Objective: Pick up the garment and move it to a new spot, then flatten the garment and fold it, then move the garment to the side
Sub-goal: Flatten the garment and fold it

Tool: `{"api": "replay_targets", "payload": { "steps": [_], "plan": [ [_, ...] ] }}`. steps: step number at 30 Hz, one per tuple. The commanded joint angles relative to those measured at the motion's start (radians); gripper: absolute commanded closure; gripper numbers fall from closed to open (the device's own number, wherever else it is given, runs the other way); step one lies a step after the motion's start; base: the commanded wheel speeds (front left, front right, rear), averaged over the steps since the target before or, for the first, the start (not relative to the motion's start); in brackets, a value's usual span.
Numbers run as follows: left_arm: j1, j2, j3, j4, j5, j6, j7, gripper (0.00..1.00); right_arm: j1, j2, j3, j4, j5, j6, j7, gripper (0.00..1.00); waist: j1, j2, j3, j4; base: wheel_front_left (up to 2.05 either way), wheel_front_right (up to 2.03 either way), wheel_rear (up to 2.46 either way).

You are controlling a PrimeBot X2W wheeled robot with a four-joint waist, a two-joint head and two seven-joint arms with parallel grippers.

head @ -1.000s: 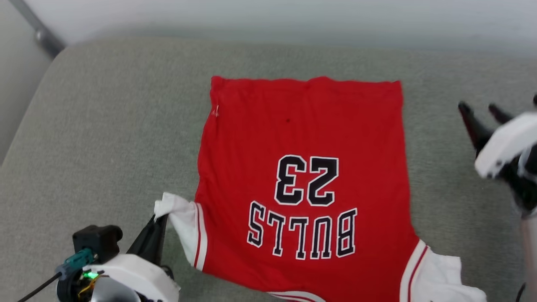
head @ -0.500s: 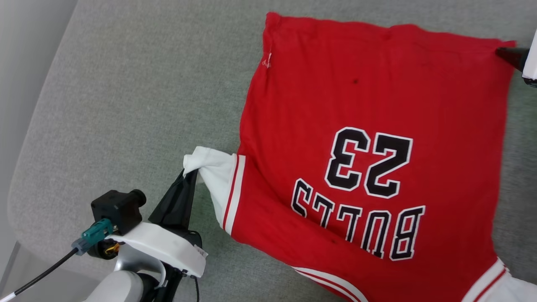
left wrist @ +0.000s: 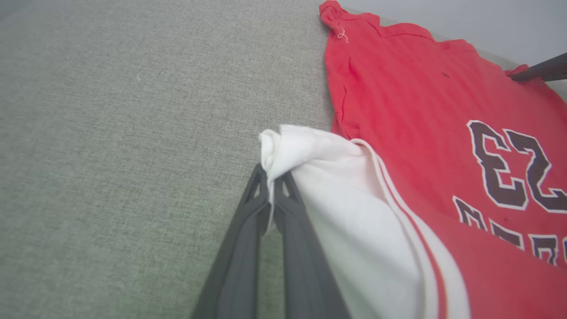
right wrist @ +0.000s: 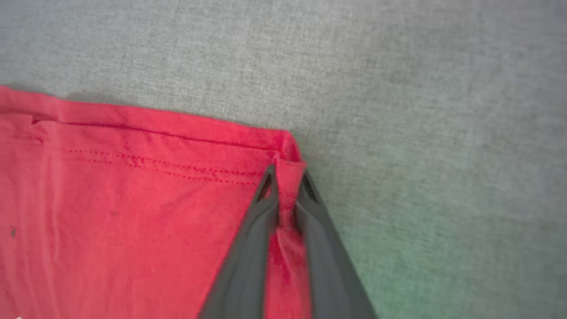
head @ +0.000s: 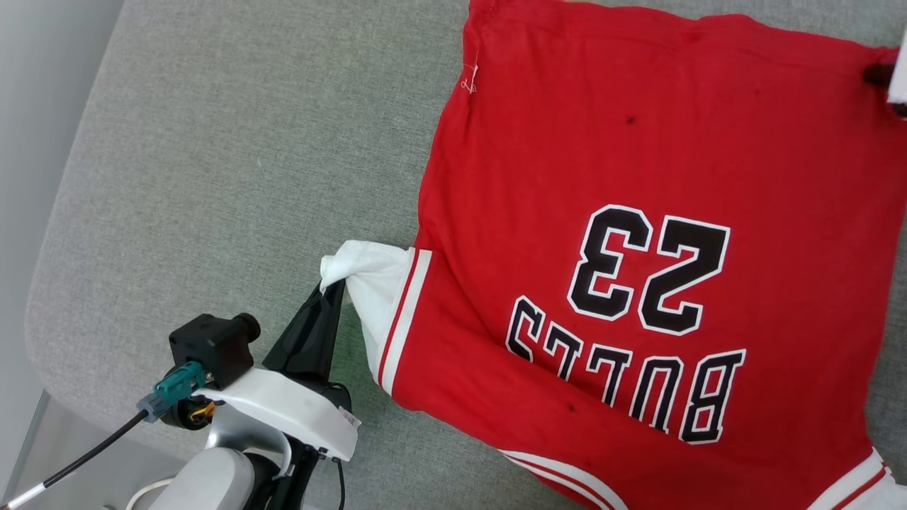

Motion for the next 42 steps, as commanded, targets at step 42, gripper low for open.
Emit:
{"api": "replay_targets", "payload": {
  "steps": [42],
  "plan": [
    [0.331,0.207,0.120,-0.070,-0.070,0.212,0.143,1.00,1.351,-0.019,0.053,-0.922,0.294,-0.001,0.064,0.60,-0.0001,0.0000,-0.400,-0.464,0.00,0.00,0.00]
  ]
}}
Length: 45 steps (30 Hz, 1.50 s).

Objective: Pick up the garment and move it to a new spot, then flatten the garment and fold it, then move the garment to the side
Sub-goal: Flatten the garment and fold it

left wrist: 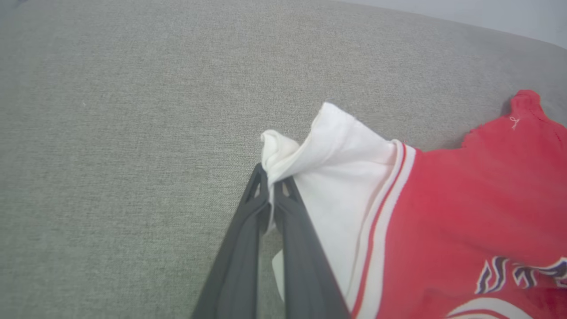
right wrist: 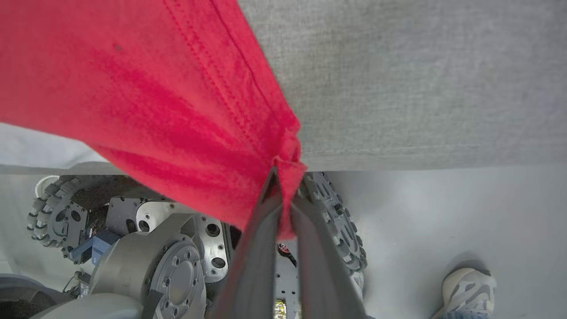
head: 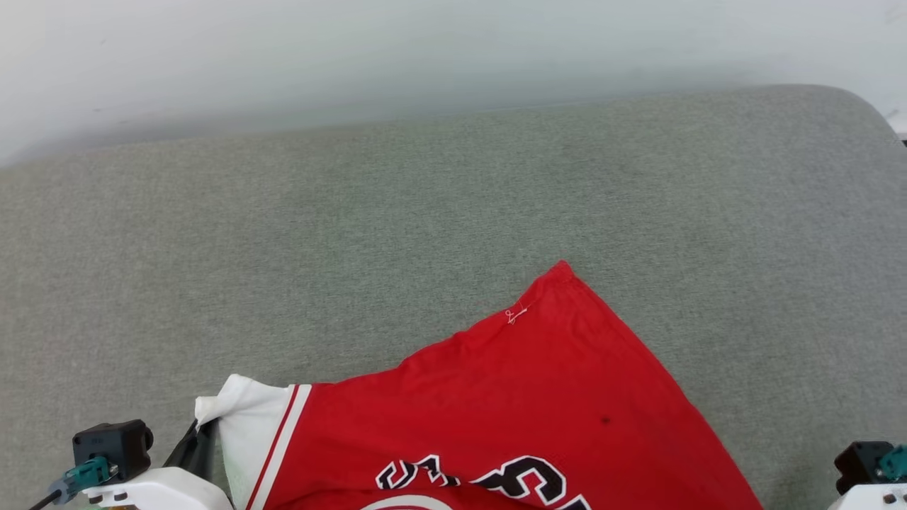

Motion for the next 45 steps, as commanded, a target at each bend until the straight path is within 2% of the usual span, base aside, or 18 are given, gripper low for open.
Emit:
{"api": "replay_targets", "payload": {
  "steps": [1,6,10,14,17,20,24,28,33,38,44,45],
  "plan": [
    [0.008,0.004,0.004,-0.008,0.002,0.006,0.002,1.00,0.007,0.009,-0.005,-0.011,-0.007,-0.001,-0.019,0.00,0.0001,0.0000,-0.003,-0.009,0.00,0.00,0.00],
    [0.018,0.022,0.006,-0.030,0.000,0.015,0.020,1.00,-0.045,0.050,-0.016,-0.008,-0.007,-0.001,-0.166,0.00,0.0001,0.0000,0.009,-0.015,0.00,0.00,0.00],
    [-0.013,0.033,0.004,-0.051,0.009,0.015,0.032,1.00,-0.150,0.041,-0.009,0.021,-0.017,-0.001,-0.404,0.00,0.0001,0.0000,0.044,-0.003,0.00,0.00,0.00],
    [-0.031,0.035,-0.006,-0.071,0.027,0.019,0.036,1.00,-0.274,0.040,0.060,0.097,-0.021,-0.001,-0.600,0.00,0.0001,0.0000,0.074,0.009,0.00,0.00,0.00],
    [-0.053,0.033,-0.013,-0.090,0.036,0.015,0.038,1.00,-0.361,0.035,0.111,0.168,-0.008,-0.001,-0.675,0.00,0.0001,0.0000,0.101,0.027,0.00,0.00,0.00],
    [-0.076,0.027,-0.024,-0.107,0.046,0.006,0.034,1.00,-0.457,0.020,0.165,0.230,-0.004,-0.001,-0.690,0.00,0.0001,0.0000,0.132,0.051,0.00,0.00,0.00],
    [-0.106,0.014,-0.036,-0.122,0.064,-0.003,0.017,1.00,-0.586,-0.006,0.256,0.294,0.024,-0.001,-0.586,0.00,0.0001,0.0000,0.170,0.081,0.00,0.00,0.00],
    [-0.132,-0.009,-0.050,-0.126,0.076,-0.012,-0.005,1.00,-0.703,-0.034,0.332,0.342,0.060,-0.001,-0.380,0.00,0.0001,0.0000,0.198,0.115,0.00,0.00,0.00],
    [-0.172,-0.039,-0.070,-0.114,0.082,-0.037,-0.027,1.00,-0.821,-0.018,0.356,0.393,0.091,-0.001,-0.145,0.00,0.0001,0.0000,0.230,0.155,0.00,0.00,0.00],
    [-0.212,-0.073,-0.091,-0.086,0.082,-0.067,-0.052,1.00,-0.887,-0.009,0.367,0.440,0.074,-0.001,-0.036,0.00,0.0001,0.0000,0.277,0.196,0.00,0.00,0.00],
    [-0.244,-0.102,-0.102,-0.041,0.075,-0.095,-0.079,1.00,-0.864,-0.002,0.404,0.509,0.079,-0.001,0.043,0.00,0.0001,0.0000,0.302,0.226,0.00,0.00,0.00],
    [-0.246,-0.104,-0.103,-0.036,0.074,-0.098,-0.080,1.00,-0.857,0.001,0.412,0.511,0.083,-0.001,0.046,0.09,0.0001,0.0000,0.302,0.228,0.00,0.00,0.00]
  ]
}}
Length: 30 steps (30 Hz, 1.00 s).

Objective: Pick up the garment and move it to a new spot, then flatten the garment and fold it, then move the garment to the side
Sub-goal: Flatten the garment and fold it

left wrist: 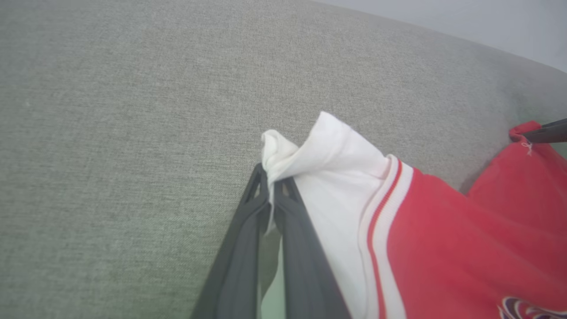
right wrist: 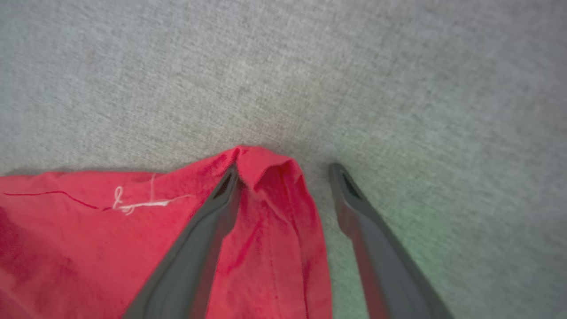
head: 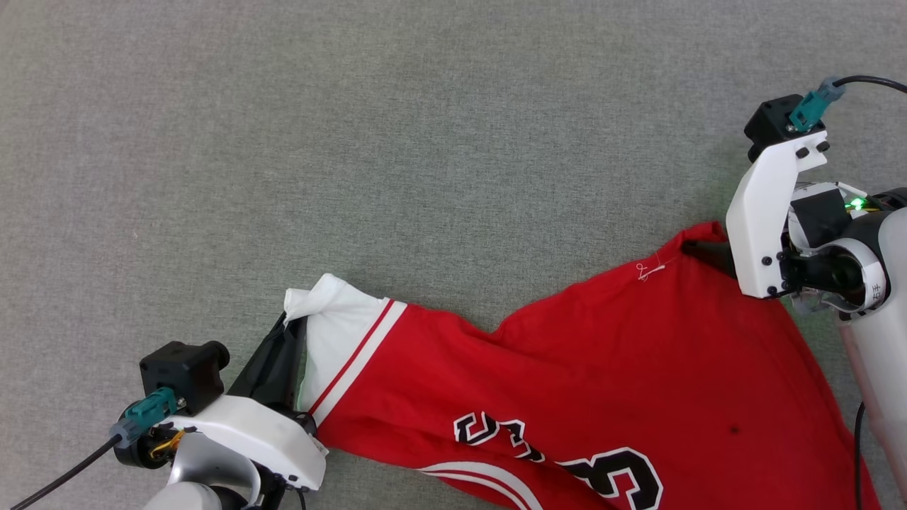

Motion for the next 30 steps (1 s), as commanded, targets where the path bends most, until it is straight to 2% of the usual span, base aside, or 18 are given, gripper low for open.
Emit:
{"api": "replay_targets", "payload": {
  "steps": [1,2,9,16,23,30],
  "plan": [
    [-0.015,-0.004,0.003,0.008,-0.002,-0.006,-0.008,1.00,0.065,0.031,0.046,0.055,0.014,0.000,0.015,0.60,0.0001,0.0000,0.001,0.006,0.00,0.00,0.00],
    [-0.015,-0.004,0.003,0.015,-0.004,-0.006,-0.011,1.00,0.068,0.030,0.051,0.053,0.020,0.000,0.019,1.00,0.0001,0.0000,-0.002,0.006,0.00,0.00,0.00],
    [-0.014,0.005,0.008,0.042,-0.010,-0.015,-0.012,1.00,0.056,-0.006,0.046,0.011,0.038,0.000,0.001,1.00,0.0001,0.0000,-0.045,-0.007,0.00,0.00,0.00],
    [-0.098,0.057,0.044,0.061,-0.015,-0.049,0.014,1.00,-0.004,-0.048,0.010,-0.046,0.004,0.000,-0.105,1.00,0.0001,0.0000,-0.121,-0.039,0.00,0.00,0.00],
    [-0.324,0.100,0.081,0.091,-0.008,-0.097,0.080,1.00,-0.084,-0.063,-0.059,-0.041,-0.037,-0.001,-0.195,1.00,0.0001,0.0000,-0.192,-0.071,0.00,0.00,0.00],
    [-0.674,0.074,0.070,0.291,-0.004,-0.176,0.175,1.00,-0.231,-0.044,-0.109,0.018,-0.093,-0.001,-0.294,1.00,0.0001,0.0000,-0.238,-0.111,0.00,0.00,0.00]
  ]
}}
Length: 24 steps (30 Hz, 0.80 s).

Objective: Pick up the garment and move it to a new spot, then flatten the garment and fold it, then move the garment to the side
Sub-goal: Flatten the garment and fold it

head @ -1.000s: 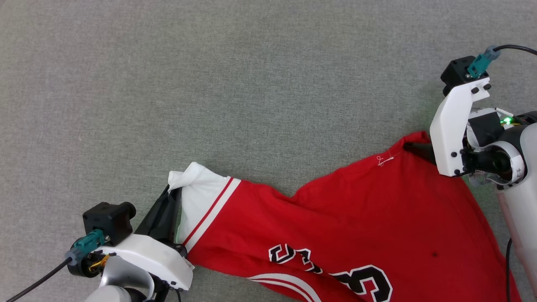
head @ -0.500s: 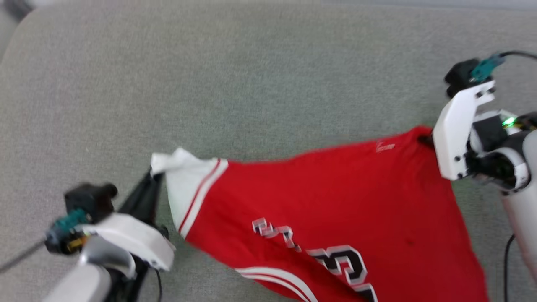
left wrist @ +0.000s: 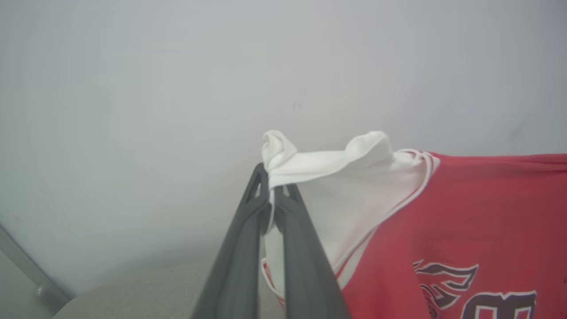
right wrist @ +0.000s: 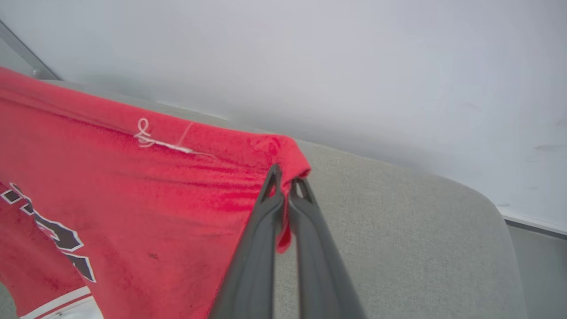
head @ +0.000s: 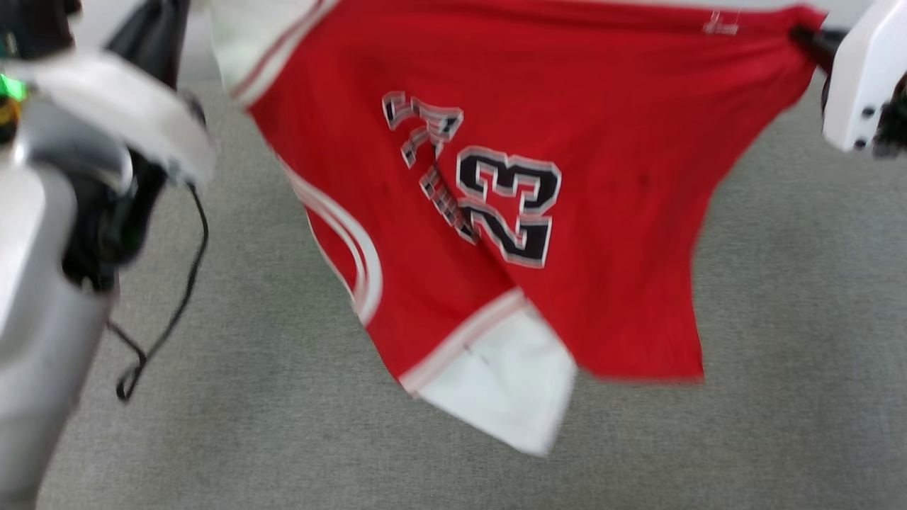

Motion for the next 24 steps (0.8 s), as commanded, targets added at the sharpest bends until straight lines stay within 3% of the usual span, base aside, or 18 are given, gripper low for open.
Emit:
{"api": "replay_targets", "payload": {
  "steps": [1,6,12,24],
  "plan": [
    [-0.039,-0.003,0.005,0.024,0.007,-0.001,0.005,1.00,-0.026,-0.002,-0.008,0.011,-0.013,-0.001,-0.009,1.00,-0.0001,0.0000,-0.010,-0.012,0.00,0.00,0.00],
    [-0.270,-0.048,-0.005,0.193,0.036,-0.033,0.006,1.00,-0.157,0.011,-0.022,0.058,-0.058,-0.001,-0.078,1.00,-0.0001,0.0000,0.022,-0.035,0.00,0.00,0.00],
    [-0.516,-0.058,-0.012,0.359,0.088,-0.069,-0.010,1.00,-0.317,0.040,-0.048,0.113,-0.092,-0.002,-0.143,1.00,-0.0001,0.0000,0.120,-0.071,0.00,0.00,0.00],
    [-0.906,-0.073,0.022,0.530,0.154,-0.094,-0.150,1.00,-0.590,0.082,-0.076,0.212,-0.151,-0.002,-0.428,1.00,-0.0001,0.0000,0.367,-0.120,0.00,0.00,0.00]
  ]
}}
